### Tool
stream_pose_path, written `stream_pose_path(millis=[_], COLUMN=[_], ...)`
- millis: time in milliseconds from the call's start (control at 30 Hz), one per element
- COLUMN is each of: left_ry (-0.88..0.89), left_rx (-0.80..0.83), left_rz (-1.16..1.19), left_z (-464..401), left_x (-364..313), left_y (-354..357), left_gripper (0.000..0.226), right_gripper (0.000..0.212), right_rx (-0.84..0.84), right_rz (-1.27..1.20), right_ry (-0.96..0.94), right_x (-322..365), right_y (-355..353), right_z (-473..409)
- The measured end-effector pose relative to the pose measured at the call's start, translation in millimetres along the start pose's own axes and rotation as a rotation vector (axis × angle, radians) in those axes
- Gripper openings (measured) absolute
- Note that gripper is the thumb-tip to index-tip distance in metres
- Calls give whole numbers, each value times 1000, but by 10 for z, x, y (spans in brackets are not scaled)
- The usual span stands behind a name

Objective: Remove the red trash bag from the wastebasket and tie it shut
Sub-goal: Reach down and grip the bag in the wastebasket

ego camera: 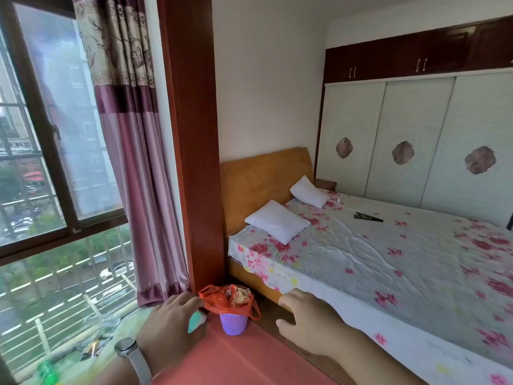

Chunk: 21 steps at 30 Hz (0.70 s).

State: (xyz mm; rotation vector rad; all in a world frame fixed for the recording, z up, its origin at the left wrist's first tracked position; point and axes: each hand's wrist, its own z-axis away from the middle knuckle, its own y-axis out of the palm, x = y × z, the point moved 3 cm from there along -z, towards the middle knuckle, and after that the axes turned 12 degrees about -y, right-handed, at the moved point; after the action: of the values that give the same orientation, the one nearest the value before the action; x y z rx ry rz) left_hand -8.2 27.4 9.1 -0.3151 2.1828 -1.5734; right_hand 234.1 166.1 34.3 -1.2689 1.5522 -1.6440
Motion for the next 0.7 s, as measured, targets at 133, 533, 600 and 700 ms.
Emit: stream_pose_path(millis=[133,533,600,700], left_ry=[25,5,0,-8], left_rx=[-38,-23,-16,-10], left_rz=[29,57,46,35], left_z=[-499,-1666,-1876,-2217], left_x=[434,1469,1498,1482], left_y=[21,190,219,333], left_gripper=[47,52,50,48], right_gripper=[43,45,48,45], right_rx=[-10,-21,-41,-38], right_rz=[23,59,59,40], right_ry=[7,30,27,30], right_x=[71,10,-90,-329], right_y=[7,155,127,165], right_z=[-696,-2213,-2404,-2646])
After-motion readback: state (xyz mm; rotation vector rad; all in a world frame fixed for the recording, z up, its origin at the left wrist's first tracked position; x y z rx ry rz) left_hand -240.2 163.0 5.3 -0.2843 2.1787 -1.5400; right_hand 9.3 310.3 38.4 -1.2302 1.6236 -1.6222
